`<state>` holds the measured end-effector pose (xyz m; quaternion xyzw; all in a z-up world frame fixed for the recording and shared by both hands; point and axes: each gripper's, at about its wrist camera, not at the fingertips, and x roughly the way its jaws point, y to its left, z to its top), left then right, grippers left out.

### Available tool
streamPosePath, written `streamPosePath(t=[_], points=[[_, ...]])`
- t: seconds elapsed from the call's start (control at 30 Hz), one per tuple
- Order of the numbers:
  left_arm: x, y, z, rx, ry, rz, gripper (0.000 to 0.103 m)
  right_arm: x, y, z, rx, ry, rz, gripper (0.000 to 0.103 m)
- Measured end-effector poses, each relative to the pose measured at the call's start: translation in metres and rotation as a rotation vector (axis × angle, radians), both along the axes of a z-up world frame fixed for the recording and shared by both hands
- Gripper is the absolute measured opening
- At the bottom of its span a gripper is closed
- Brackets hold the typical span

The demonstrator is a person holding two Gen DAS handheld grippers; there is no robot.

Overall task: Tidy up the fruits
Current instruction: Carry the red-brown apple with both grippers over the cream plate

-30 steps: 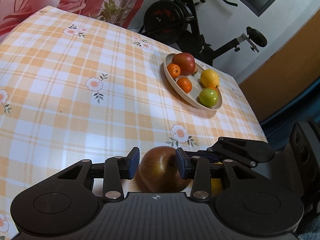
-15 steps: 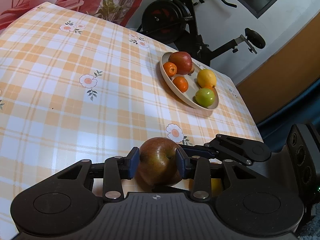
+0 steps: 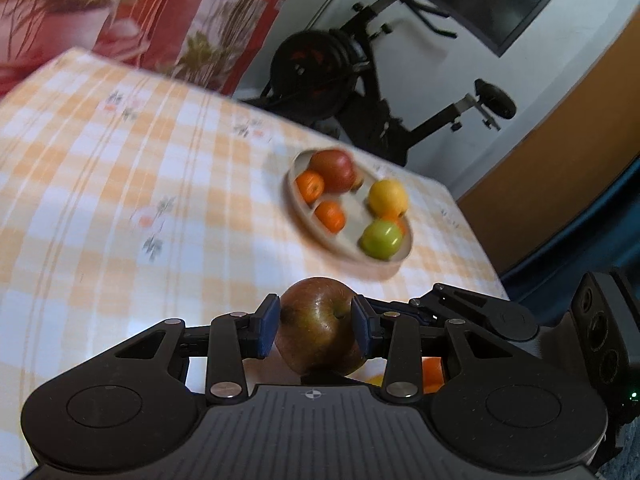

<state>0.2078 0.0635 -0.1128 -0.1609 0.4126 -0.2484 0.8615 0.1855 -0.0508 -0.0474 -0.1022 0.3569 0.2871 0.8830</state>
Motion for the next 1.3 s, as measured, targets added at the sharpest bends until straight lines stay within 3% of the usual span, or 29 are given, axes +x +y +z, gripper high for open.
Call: streamPosePath(t=[0.33, 0.57, 1.1, 1.3], points=[[0.030, -0.052, 0.053, 0.024, -0.136, -0.041, 0.041, 0.025, -0.046, 0.048, 0.024, -0.139, -0.082, 0.056], [0.063, -0.090, 0.064, 0.048, -0.175, -0.085, 0.041, 0.051, -0.084, 0.064, 0.011, -0.193, -0.125, 0.056], [0.153, -0.156, 0.006, 0.133, -0.030, -0.148, 0.041, 0.125, -0.149, 0.002, -0.011, -0.034, -0.203, 0.056], [0.168, -0.161, 0.001, 0.132, -0.013, -0.142, 0.041, 0.138, -0.155, -0.010, -0.004, -0.027, -0.216, 0.056]])
